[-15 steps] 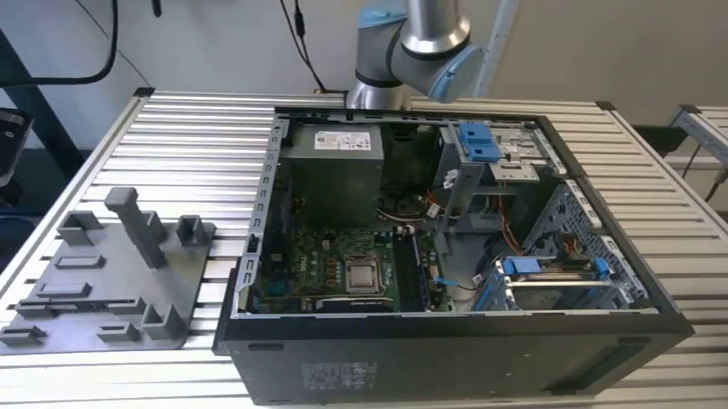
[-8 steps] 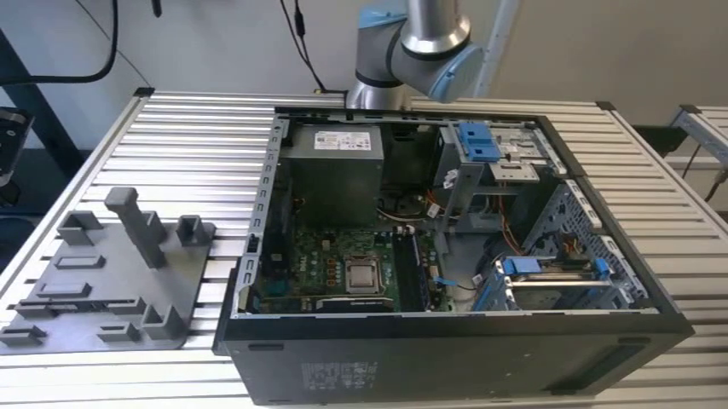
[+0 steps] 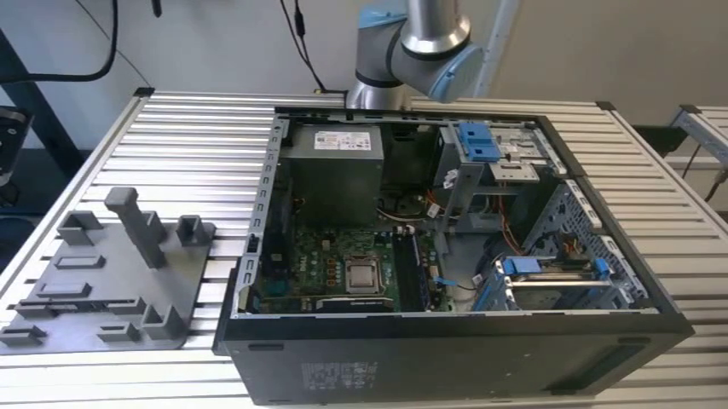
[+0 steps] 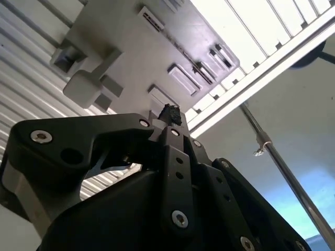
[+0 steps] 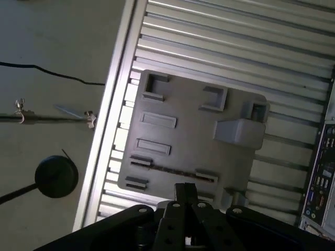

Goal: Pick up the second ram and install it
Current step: 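Pick up the second ram and move it above second insertion slot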

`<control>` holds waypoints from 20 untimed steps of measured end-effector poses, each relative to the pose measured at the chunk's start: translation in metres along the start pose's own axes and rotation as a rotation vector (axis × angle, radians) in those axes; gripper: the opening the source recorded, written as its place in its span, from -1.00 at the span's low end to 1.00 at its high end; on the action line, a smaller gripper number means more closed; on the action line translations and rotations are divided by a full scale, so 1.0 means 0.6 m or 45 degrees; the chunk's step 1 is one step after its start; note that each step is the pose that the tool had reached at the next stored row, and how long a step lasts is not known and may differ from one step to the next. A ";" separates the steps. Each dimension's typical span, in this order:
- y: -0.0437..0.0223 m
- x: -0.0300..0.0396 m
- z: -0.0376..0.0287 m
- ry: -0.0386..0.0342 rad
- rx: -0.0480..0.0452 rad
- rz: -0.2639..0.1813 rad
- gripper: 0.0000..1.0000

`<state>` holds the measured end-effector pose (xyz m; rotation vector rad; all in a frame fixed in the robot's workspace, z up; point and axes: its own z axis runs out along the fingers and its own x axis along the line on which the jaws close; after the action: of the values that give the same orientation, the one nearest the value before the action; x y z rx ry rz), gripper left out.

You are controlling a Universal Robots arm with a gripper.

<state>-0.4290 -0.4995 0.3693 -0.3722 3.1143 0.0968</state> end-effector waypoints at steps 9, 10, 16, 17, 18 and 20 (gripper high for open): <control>0.000 0.000 0.000 0.0120 -0.002 -0.198 -0.79; 0.000 0.000 0.000 0.0134 -0.002 -0.221 -0.79; 0.000 0.000 0.001 0.0218 -0.004 -0.360 -0.79; 0.000 0.000 0.001 0.0230 -0.004 -0.383 -0.79; 0.000 0.000 0.001 0.0237 -0.004 -0.405 -0.79; 0.000 0.000 0.001 0.0235 -0.003 -0.441 -0.79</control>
<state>-0.4290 -0.4995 0.3685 -0.9060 3.0111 0.0952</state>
